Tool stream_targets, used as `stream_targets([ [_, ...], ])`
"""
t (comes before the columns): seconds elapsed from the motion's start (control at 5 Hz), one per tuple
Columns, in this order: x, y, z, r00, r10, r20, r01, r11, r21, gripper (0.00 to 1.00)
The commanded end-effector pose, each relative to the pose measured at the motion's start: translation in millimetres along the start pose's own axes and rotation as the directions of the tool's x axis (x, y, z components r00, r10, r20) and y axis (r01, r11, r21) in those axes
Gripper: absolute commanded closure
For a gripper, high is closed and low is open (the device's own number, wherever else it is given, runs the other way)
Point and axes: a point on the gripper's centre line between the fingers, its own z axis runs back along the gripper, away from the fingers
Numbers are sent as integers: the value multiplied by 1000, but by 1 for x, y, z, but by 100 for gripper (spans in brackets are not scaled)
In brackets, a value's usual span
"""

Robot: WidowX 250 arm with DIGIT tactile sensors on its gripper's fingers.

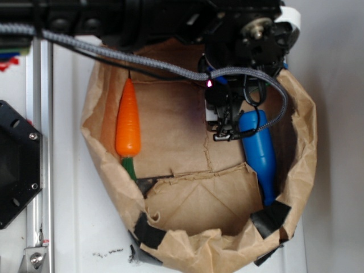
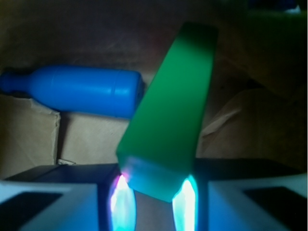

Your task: Grab the green block.

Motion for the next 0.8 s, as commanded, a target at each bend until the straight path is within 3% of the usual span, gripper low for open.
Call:
stream_targets([
  [0.0, -27, -29, 42, 993, -102, 61, 104, 994, -31, 100],
  [0.2, -44, -33, 49, 990, -125, 63, 126, 992, -18, 100],
  [0.6, -49, -37, 54, 989, -115, 88, 115, 993, 2, 100],
])
